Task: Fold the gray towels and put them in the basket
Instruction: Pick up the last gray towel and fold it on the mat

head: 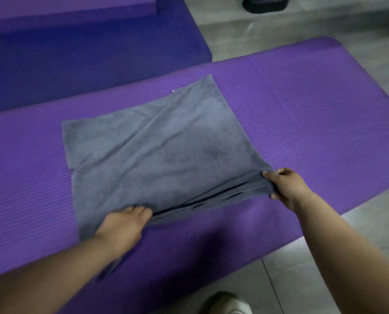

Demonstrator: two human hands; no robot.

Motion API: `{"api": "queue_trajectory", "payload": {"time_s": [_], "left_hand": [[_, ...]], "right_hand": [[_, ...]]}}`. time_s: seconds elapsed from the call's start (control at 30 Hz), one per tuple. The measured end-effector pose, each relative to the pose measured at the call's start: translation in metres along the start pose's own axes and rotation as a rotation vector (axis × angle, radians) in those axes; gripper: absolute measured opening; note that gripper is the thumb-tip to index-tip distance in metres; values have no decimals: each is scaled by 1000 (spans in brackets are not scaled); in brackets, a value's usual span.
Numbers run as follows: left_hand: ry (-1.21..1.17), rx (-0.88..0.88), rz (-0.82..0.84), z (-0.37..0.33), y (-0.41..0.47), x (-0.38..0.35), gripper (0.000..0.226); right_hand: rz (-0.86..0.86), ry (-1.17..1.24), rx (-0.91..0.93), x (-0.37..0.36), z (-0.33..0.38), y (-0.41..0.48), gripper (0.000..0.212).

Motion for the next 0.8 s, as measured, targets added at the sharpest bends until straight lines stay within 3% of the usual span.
{"api": "queue_trajectory", "payload": {"time_s": [0.13, 0.23, 0.33, 0.4, 0.47, 0.63, 0.8], "left_hand": [[-55, 309, 138, 60, -22, 28, 31], [-119, 428, 41, 106, -45, 47, 32], [-501, 586, -199, 143, -67, 55, 13], [-792, 649, -335, 157, -81, 58, 26], [-989, 707, -343, 163, -91, 60, 32], [-1022, 758, -497, 186, -101, 88, 31], [-1167, 805, -537, 197, -112, 109, 31]], "right_hand": [[-58, 35, 148, -11, 40, -10, 37], [-25, 71, 177, -22, 75, -21, 36], [12, 95, 169, -33, 104, -36, 34], [24, 99, 158, -40, 121, -49, 33], [34, 79, 161, -46, 137, -62, 36], [21, 67, 186, -60, 176, -86, 36], [3, 131, 232, -76, 199, -102, 35]]}}
Point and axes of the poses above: each hand's wrist, its own y-axis towards the middle knuckle, its own x-axis out of the back of the hand, z = x × y, the point moved 3 cm from there along y, towards the middle knuckle, and after that the axes turned 10 degrees about y, right-handed, at the moved point
